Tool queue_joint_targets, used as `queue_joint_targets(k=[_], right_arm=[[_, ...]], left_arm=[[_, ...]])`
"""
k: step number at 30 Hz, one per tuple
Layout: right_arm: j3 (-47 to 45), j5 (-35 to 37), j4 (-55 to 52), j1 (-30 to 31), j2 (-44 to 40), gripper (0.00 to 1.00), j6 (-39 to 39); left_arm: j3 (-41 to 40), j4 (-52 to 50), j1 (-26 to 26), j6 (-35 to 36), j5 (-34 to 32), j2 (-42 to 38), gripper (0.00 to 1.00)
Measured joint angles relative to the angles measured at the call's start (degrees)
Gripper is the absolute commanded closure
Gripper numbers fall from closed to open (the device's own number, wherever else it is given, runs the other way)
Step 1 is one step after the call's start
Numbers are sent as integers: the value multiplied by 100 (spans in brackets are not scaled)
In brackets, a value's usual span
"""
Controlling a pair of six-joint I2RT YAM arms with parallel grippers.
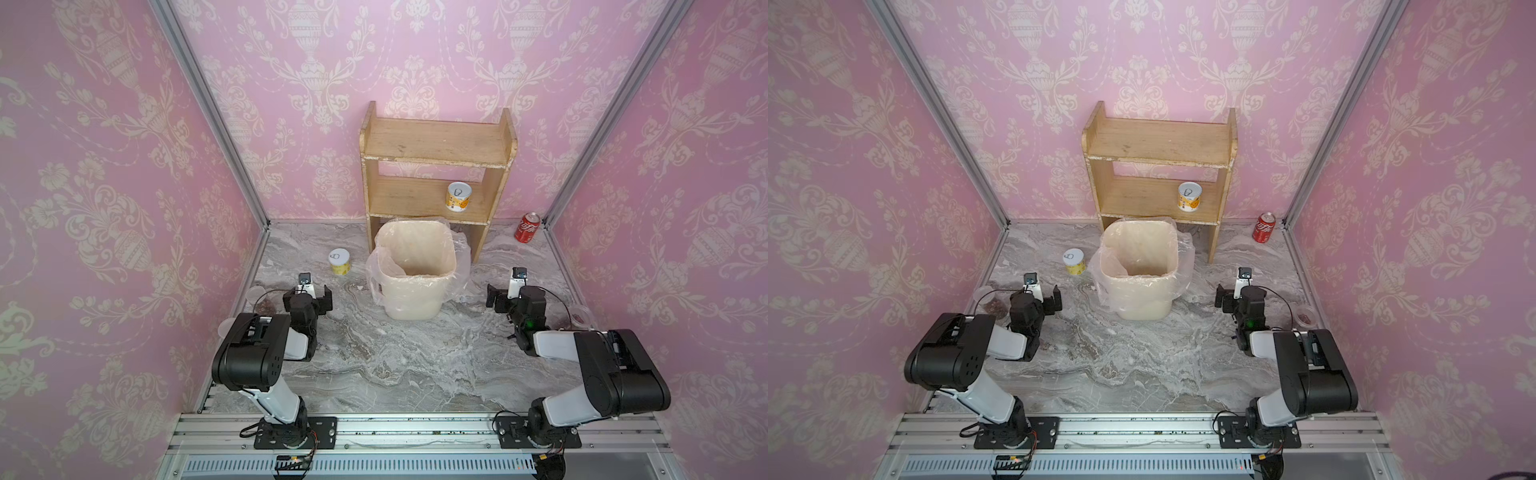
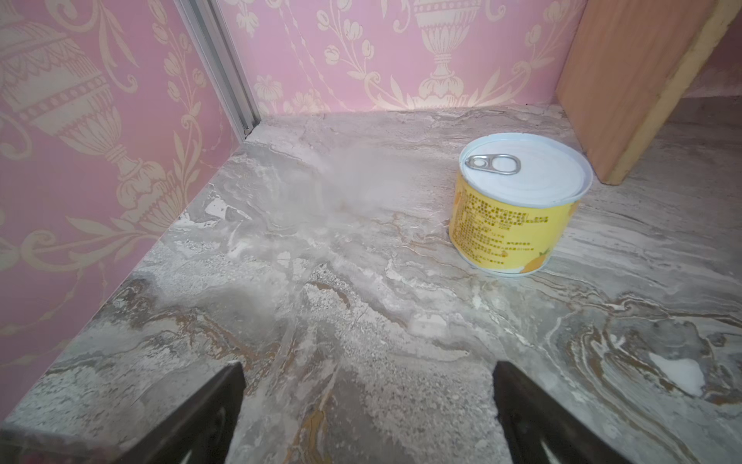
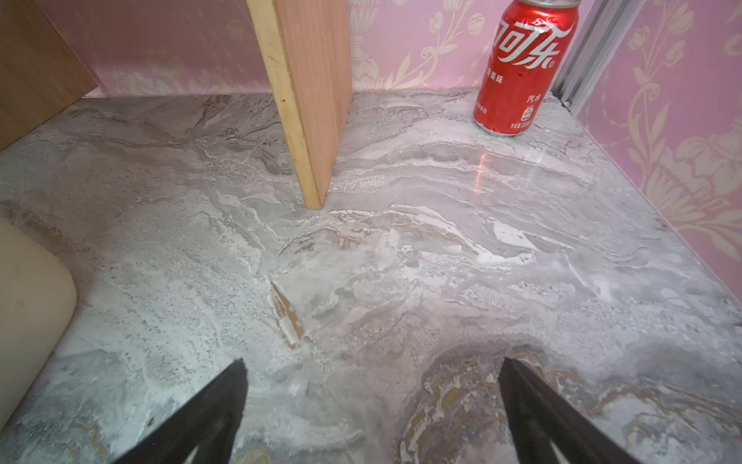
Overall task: Empty the moldy dried flower tea in the jars
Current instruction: Pick up the jar from the center of the board.
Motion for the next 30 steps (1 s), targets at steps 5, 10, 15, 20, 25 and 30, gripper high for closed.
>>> queue_joint_targets(k=[5, 10, 15, 20, 25, 30], right_arm=[[0, 0, -2, 0, 0, 0, 2], [0, 0, -2, 0, 0, 0, 2], [0, 0, -2, 0, 0, 0, 0], [0, 0, -2, 0, 0, 0, 0], [0, 0, -2, 0, 0, 0, 0], [0, 0, -2, 0, 0, 0, 2]], left_arm=[[0, 0, 0, 2, 0, 0, 1], [0, 0, 0, 2, 0, 0, 1], [0, 0, 0, 2, 0, 0, 1], [0, -11, 11, 0, -4, 0, 1], [0, -46, 42, 0, -22, 0, 1], [0, -59, 42, 0, -22, 0, 1]])
